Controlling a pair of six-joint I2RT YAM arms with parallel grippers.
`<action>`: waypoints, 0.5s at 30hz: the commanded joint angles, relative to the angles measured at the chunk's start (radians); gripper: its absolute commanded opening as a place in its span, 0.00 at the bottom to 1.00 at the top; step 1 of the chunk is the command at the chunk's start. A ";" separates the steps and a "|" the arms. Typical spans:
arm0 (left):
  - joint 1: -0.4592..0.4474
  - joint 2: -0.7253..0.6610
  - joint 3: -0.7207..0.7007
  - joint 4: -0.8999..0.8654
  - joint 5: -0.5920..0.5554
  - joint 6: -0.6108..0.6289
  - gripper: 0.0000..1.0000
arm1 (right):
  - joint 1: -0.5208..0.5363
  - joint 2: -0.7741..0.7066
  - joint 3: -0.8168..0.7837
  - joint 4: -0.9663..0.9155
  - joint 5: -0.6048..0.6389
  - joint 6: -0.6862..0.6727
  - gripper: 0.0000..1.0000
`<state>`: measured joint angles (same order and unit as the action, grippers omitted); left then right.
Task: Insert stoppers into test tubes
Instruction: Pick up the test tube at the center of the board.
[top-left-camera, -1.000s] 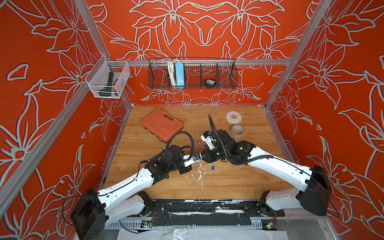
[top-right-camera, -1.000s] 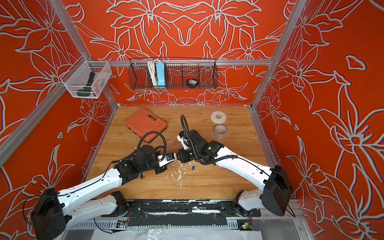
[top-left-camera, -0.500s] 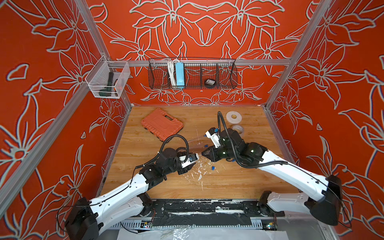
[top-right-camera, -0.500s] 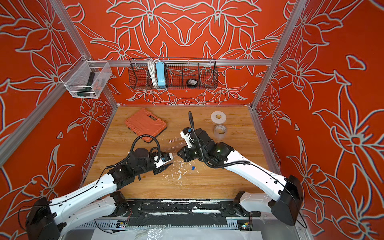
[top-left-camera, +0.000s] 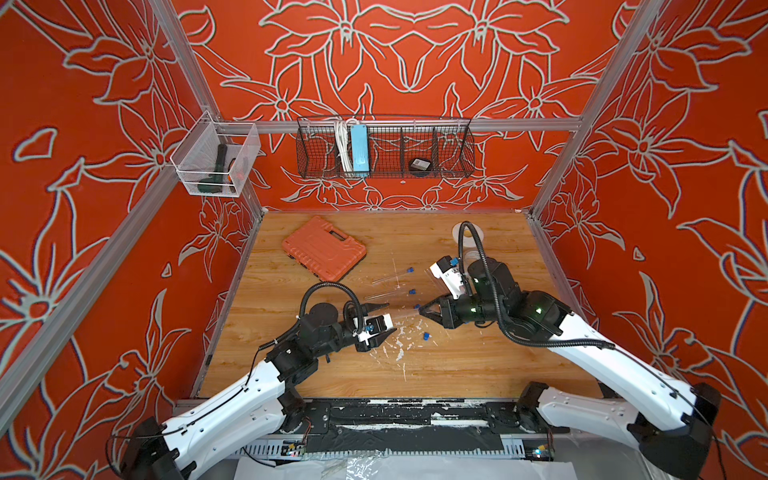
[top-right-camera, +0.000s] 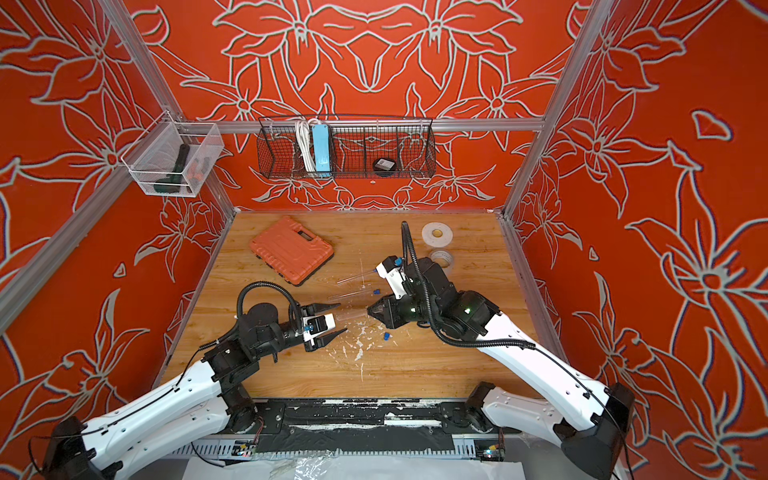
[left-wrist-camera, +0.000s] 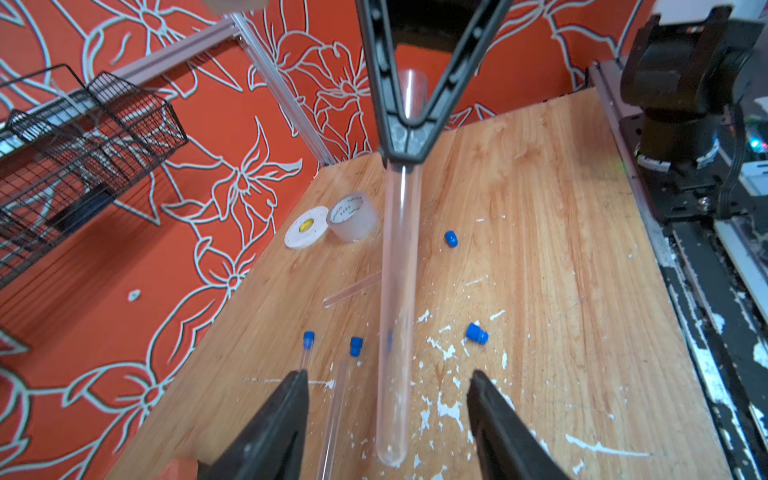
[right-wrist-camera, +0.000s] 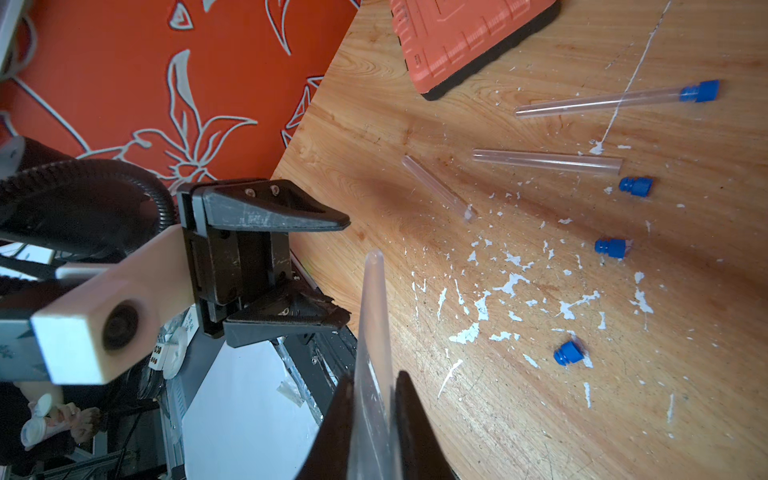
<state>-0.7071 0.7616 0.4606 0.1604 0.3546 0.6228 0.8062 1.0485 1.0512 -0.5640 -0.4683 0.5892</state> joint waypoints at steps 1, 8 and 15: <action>-0.002 0.017 0.036 0.013 0.066 -0.014 0.60 | -0.026 -0.020 -0.009 -0.017 -0.048 -0.008 0.09; -0.002 -0.002 -0.040 0.071 0.118 -0.005 0.63 | -0.052 -0.022 -0.018 0.010 -0.115 0.012 0.09; -0.001 -0.007 -0.047 0.070 0.106 -0.003 0.64 | -0.053 0.017 0.000 0.073 -0.209 0.040 0.09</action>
<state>-0.7071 0.7673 0.4091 0.1986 0.4438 0.6209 0.7589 1.0534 1.0470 -0.5434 -0.6125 0.6025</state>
